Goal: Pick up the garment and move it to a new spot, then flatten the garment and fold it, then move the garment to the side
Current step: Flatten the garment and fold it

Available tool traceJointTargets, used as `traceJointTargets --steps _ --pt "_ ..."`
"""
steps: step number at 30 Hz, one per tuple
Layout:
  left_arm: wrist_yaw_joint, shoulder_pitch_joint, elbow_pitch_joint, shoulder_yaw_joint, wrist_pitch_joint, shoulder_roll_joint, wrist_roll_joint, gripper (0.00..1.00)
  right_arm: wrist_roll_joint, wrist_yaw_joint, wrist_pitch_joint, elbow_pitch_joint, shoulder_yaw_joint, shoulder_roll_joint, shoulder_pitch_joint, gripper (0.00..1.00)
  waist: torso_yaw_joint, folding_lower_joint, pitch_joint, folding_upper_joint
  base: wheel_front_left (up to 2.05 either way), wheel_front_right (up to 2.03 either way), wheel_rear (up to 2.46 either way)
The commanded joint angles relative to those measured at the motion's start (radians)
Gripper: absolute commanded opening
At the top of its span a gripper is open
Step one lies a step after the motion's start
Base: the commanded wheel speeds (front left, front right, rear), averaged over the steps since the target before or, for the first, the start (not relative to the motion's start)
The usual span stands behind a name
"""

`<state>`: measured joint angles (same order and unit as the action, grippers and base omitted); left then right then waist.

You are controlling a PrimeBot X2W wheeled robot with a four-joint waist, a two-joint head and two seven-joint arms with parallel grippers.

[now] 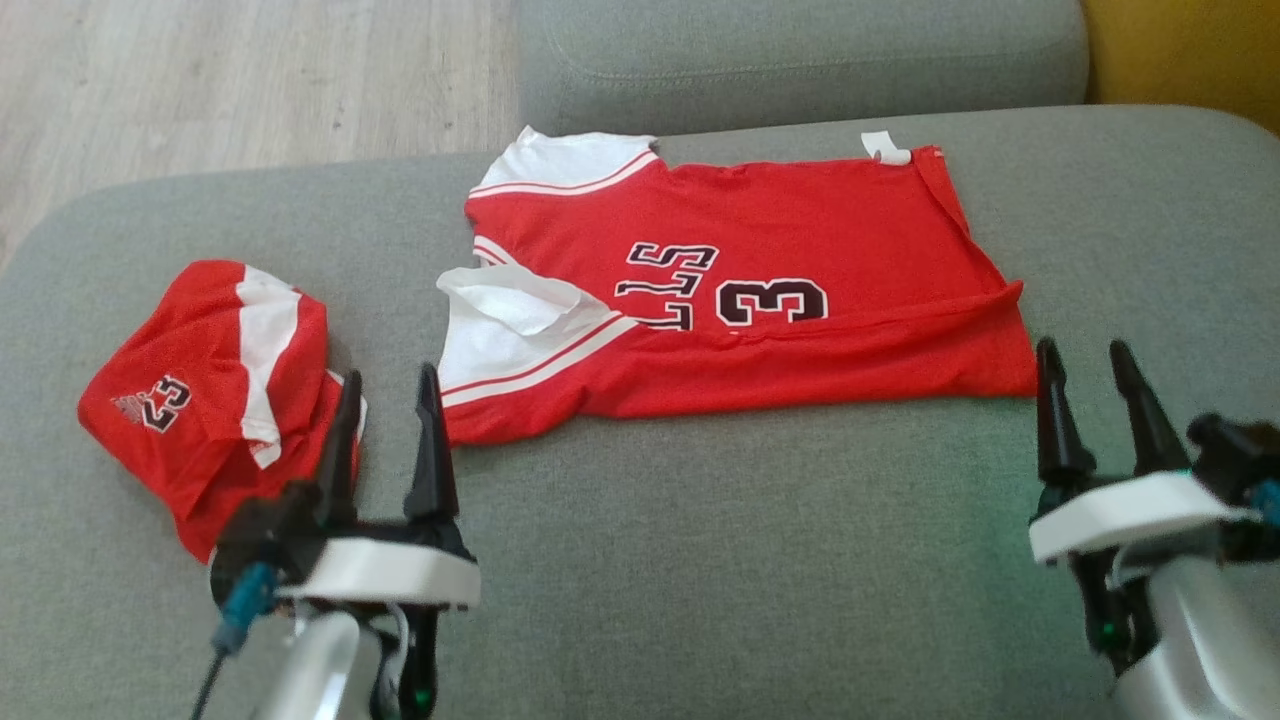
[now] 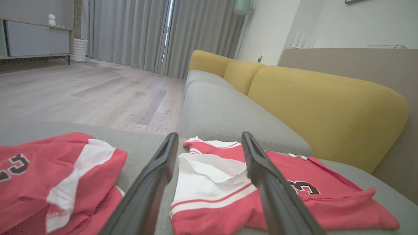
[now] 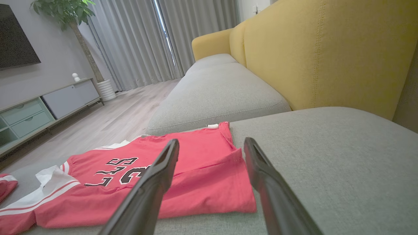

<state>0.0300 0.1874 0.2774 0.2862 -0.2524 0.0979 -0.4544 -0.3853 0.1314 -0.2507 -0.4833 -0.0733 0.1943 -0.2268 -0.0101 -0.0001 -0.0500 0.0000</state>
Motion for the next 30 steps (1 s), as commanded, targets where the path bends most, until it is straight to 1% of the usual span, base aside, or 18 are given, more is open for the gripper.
traceJointTargets --steps 1,8,17,22,25,30 --pt "-0.008 0.011 -0.037 -0.046 -0.009 -0.004 0.019 1.00 0.020 -0.001 -0.002 0.052 -0.002 -0.011 0.002 1.00 -0.001 0.0001 0.007 0.0000 0.00 0.00 0.00" --pt "-0.026 -0.058 -0.037 -0.076 -0.009 -0.035 0.050 1.00 0.064 -0.001 0.024 0.131 0.059 -0.073 0.095 1.00 0.005 0.0001 0.019 0.0000 0.00 0.00 0.00" --pt "-0.044 -0.048 -0.017 -0.078 -0.009 -0.045 0.064 1.00 0.088 -0.001 0.057 0.201 0.088 -0.099 0.113 1.00 0.018 0.0001 0.002 0.0000 0.00 0.00 0.00" --pt "-0.029 -0.002 0.083 -0.053 0.008 -0.046 0.061 1.00 0.097 -0.001 0.075 0.233 0.089 -0.104 0.106 1.00 0.034 0.0001 -0.026 0.0000 0.00 0.00 0.00" --pt "-0.008 0.046 0.149 -0.049 0.053 -0.044 0.069 1.00 0.100 -0.001 0.081 0.250 0.086 -0.106 0.096 1.00 0.044 0.0001 -0.053 0.0000 0.00 0.00 0.00" --pt "0.037 0.137 0.259 -0.072 0.122 -0.027 0.067 1.00 0.104 -0.001 0.085 0.270 0.073 -0.110 0.071 1.00 0.065 0.0001 -0.107 0.0000 0.00 0.00 0.00"
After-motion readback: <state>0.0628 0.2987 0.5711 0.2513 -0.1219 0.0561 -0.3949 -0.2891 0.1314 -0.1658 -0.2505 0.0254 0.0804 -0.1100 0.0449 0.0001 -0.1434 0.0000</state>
